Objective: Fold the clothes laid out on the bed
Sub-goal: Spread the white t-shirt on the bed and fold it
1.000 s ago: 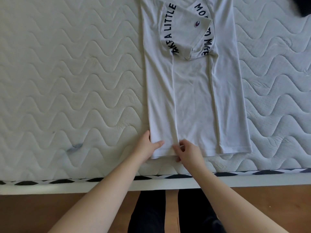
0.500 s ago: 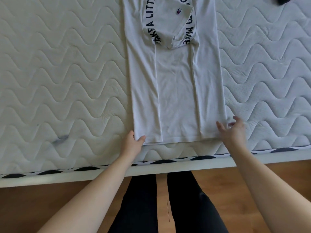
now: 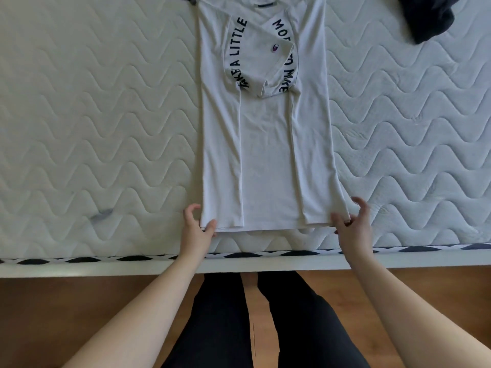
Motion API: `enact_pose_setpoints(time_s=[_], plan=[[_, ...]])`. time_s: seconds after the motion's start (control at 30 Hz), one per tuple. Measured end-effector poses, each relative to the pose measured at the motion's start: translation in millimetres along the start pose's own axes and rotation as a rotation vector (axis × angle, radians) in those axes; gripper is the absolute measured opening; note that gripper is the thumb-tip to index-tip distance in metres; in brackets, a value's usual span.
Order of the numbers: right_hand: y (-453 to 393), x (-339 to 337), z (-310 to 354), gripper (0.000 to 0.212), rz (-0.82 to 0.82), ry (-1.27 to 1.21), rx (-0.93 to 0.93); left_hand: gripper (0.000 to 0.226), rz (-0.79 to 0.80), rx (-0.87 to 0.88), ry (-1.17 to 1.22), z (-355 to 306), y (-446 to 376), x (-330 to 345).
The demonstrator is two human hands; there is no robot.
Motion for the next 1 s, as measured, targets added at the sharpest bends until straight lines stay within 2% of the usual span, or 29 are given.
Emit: enact_pose_setpoints(time_s=[0.1,0.17,0.23,0.3,0.37,0.47,0.6,0.7,0.8,0.87,0.93,1.0], plan=[[19.8,-14.6,17.1,0.028,0.053,0.074,-0.227,0.025,0.069,0.162,-0.152,-33.4,21.3,-9.9],[25.0,-16.5,22.8,0.027,0.122,0.193,-0.335,0.019,0.115,0.202,-0.232,-45.7,25.9,-13.6],[33.8,-24.5,31.9,0.036,0.198,0.285,-0.355,0.028,0.203,0.19,-0.294,-56.8,33.7,-18.3],[42.2,-32.5,43.9,0.05,0.218,0.404,-0.396,0.049,0.267,0.188,-0.388,-68.1,42.1,-21.9],[47.0,-40.8,59.2,0.049,0.115,0.54,-0.492,0.055,0.214,0.247,-0.528,-82.1,45.2,-29.1],[55.4,-51.0,84.7,0.029,-0.093,0.681,-0.69,0.038,0.049,0.458,-0.779,-103.5,47.0,-38.4],[63.4,-63.3,112.5,0.019,-0.235,0.706,-0.815,0.024,-0.113,0.653,-0.909,-130.2,52.1,-49.7],[76.9,-65.4,122.3,0.015,-0.206,0.815,-0.892,0.028,-0.088,0.835,-1.031,-145.5,68.3,-53.0],[102.0,-66.6,113.3,0.021,-0.09,0.963,-1.03,0.036,0.081,1.032,-1.161,-148.5,97.9,-55.5],[121.4,-72.9,107.7,0.025,-0.039,1.025,-1.056,0.033,0.185,0.996,-1.161,-144.4,115.8,-62.5],[139.3,-79.6,98.9,0.022,0.009,1.094,-0.978,0.029,0.273,0.798,-1.193,-127.9,128.1,-69.5],[158.4,-88.0,88.0,0.031,0.01,1.13,-0.979,0.034,0.339,0.628,-1.204,-110.1,141.5,-77.0]])
Point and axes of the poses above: each hand's wrist, its own y-axis away from the middle knuckle, its own x-axis out of the palm, z = x × y, the point moved 5 cm from there along -y, towards the middle knuckle, and after that the axes turned 5 degrees about x, right-handed, at the moved point
